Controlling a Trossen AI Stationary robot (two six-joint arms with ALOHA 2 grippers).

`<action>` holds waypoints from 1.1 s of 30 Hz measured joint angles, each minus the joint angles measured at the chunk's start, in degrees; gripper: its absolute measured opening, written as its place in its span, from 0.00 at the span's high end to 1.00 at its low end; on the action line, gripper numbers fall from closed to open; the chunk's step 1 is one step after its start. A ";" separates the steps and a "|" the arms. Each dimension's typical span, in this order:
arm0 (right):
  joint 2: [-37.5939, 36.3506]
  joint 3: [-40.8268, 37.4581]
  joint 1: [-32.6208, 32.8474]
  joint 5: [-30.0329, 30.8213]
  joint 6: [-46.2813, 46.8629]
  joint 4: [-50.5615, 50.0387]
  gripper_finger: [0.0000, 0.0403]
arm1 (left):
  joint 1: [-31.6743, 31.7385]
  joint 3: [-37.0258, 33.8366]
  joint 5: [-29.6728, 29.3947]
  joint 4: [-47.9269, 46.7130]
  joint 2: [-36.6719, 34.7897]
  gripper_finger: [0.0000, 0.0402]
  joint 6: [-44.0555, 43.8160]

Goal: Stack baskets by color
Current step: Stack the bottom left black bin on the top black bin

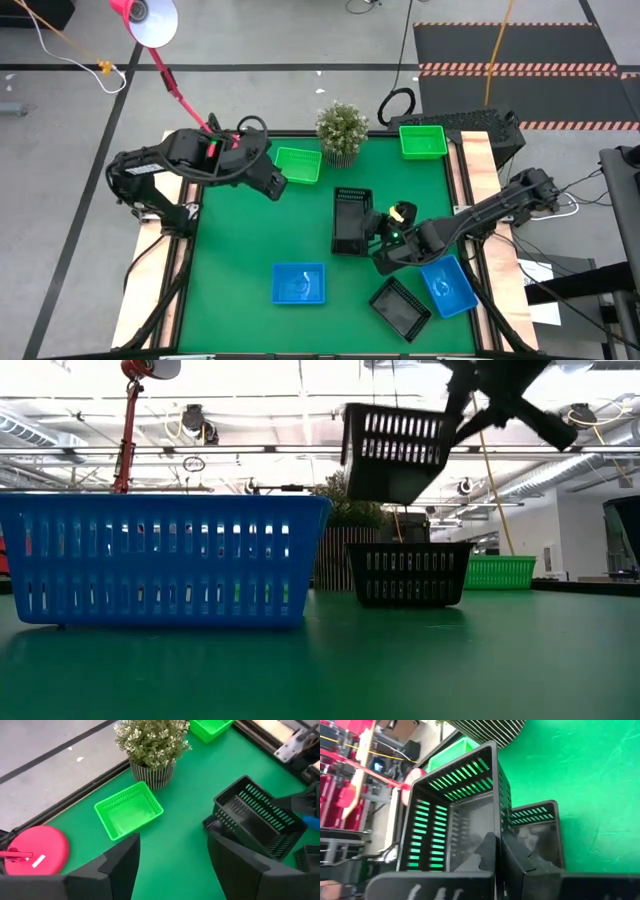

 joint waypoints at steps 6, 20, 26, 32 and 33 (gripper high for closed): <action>3.92 0.00 0.00 -0.04 -0.15 0.78 1.00 | 0.00 -3.23 0.37 0.02 -0.03 0.42 0.94; 10.50 -0.18 2.58 -1.48 -0.25 0.78 0.99 | -0.72 -5.82 2.03 2.71 0.04 0.42 1.03; 10.70 -3.27 3.00 -0.49 0.75 4.70 0.99 | -0.72 -5.82 2.12 3.48 0.04 0.42 0.80; 10.70 -6.95 2.04 0.09 0.75 11.20 0.99 | -0.72 -5.82 2.23 3.51 0.04 0.42 -0.32; 10.70 -7.31 1.99 0.00 0.74 11.50 0.98 | -0.72 -5.82 2.29 3.53 0.04 0.42 -0.39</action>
